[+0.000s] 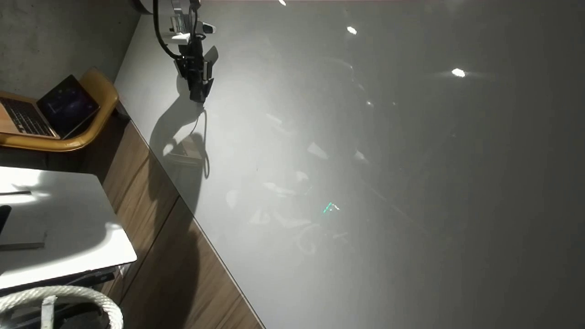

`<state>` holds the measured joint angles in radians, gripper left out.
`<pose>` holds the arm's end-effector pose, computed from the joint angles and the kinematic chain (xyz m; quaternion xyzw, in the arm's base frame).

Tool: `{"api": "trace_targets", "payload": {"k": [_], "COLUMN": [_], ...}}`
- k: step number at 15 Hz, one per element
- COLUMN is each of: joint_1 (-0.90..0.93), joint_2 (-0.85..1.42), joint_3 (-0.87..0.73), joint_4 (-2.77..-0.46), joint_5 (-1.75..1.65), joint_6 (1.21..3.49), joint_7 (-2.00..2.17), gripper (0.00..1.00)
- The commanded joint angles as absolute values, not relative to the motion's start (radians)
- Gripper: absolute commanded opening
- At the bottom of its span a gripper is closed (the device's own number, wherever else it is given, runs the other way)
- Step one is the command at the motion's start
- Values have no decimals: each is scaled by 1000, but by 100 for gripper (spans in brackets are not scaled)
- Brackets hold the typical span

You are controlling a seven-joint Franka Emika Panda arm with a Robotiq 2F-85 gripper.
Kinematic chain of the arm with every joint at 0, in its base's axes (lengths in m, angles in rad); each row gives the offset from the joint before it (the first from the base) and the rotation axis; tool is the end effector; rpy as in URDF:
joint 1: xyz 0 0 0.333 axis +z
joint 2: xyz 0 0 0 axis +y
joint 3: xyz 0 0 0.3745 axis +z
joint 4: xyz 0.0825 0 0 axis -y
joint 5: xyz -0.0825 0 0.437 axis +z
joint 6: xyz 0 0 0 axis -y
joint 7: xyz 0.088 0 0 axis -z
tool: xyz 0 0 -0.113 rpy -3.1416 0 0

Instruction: Use the duster to erase the markings on the whiteboard

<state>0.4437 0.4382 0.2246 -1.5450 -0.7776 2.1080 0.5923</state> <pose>0.6457 0.4282 0.4536 0.9332 0.1944 0.2279 0.1984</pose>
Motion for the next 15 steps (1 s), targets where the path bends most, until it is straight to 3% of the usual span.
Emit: {"api": "trace_targets", "payload": {"k": [1,5,15], "joint_1": [477,455,319], "joint_2": [527,504,276], "joint_3": [176,146,106], "joint_4": [-1322,-1311,-1625], "joint_5": [-800,-813,-776], "joint_6": [2009,1941,1965], "joint_7": [481,443,502], "gripper": [29,29,29]}}
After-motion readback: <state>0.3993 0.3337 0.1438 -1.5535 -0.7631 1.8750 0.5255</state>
